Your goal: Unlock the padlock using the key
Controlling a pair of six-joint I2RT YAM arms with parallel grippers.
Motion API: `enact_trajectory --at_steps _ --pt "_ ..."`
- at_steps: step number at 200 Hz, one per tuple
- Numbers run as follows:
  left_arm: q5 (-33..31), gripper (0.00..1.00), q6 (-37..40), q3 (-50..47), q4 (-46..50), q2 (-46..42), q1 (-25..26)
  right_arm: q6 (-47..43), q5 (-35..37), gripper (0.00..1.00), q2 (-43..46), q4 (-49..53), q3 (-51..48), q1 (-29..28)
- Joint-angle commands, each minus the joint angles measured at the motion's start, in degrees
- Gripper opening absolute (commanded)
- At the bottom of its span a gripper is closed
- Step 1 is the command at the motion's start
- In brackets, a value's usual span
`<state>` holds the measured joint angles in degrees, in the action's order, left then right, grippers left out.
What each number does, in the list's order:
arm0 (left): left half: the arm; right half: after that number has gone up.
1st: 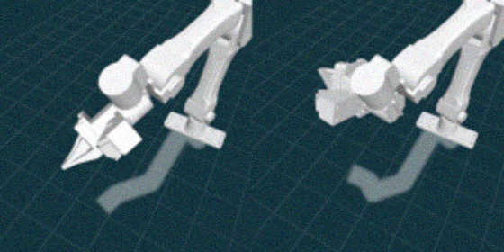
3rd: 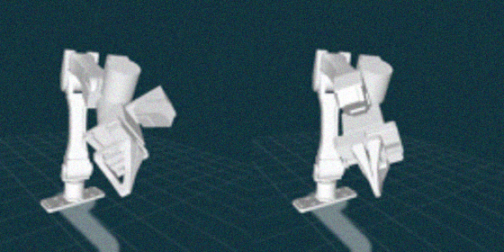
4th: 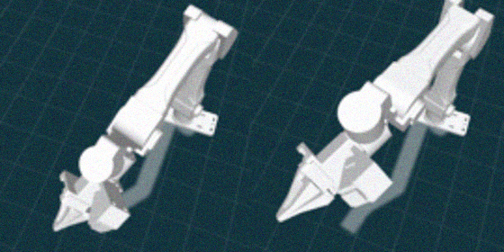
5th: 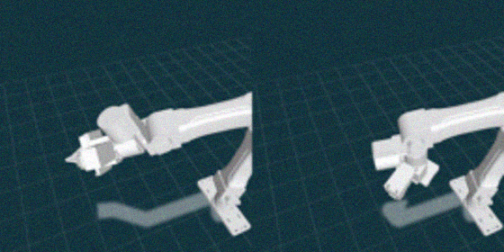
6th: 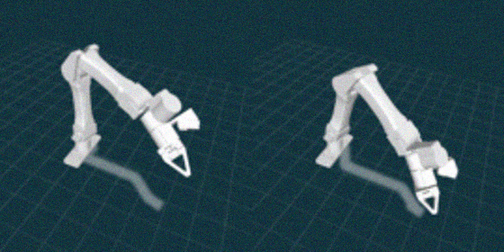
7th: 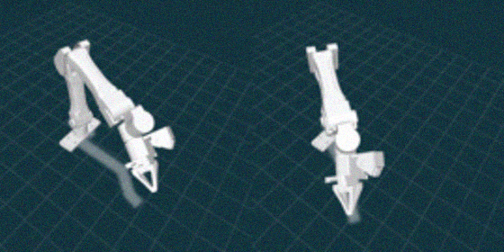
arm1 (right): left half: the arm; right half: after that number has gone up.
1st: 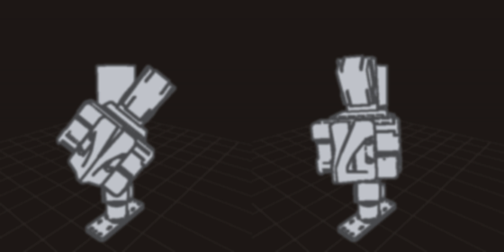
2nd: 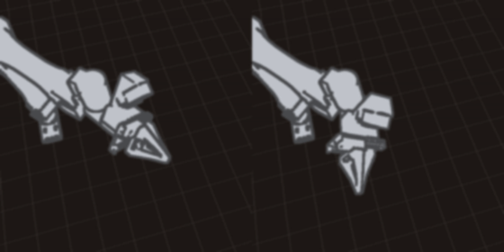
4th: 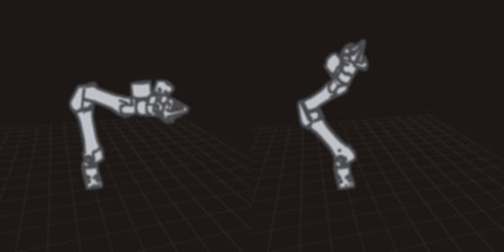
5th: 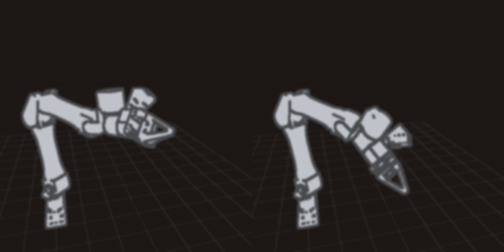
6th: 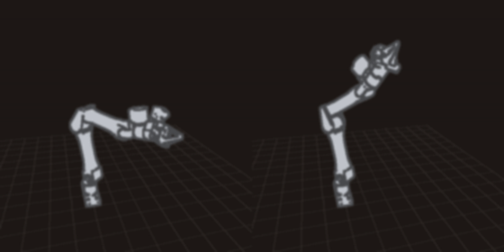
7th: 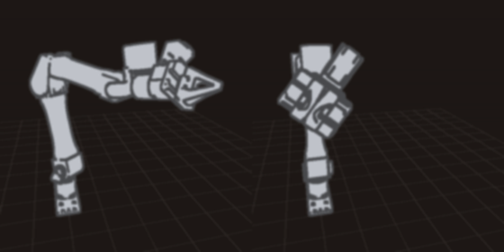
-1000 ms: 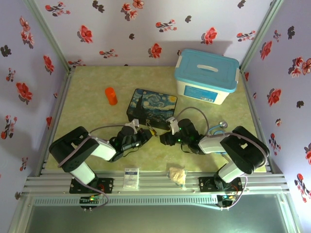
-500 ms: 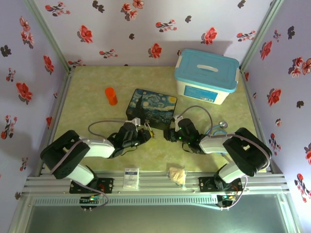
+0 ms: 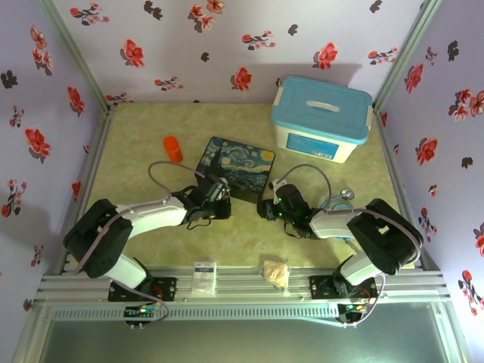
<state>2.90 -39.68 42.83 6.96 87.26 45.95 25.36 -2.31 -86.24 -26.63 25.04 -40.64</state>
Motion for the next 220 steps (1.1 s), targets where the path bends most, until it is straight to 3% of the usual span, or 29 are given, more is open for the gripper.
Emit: enact_trajectory --at_steps 1,57,142,182,220 --pt "-2.69 0.03 4.20 1.90 7.15 0.66 -0.15 0.39 1.71 0.41 0.63 0.96 0.51 -0.13" --pt "-10.46 0.08 6.78 7.47 15.36 0.83 2.92 0.31 1.82 0.41 -0.46 1.23 0.95 -0.22" --pt "-19.00 0.13 7.04 13.09 19.81 7.56 9.24 0.64 2.65 0.40 -0.60 1.54 0.56 -0.22" --pt "-23.31 0.22 6.99 16.95 23.19 9.23 12.79 0.91 3.22 0.40 -1.42 1.39 0.30 -0.23" --pt "-23.13 0.30 5.78 18.17 23.20 11.00 14.35 1.09 3.27 0.40 -1.52 1.32 0.20 -0.23"
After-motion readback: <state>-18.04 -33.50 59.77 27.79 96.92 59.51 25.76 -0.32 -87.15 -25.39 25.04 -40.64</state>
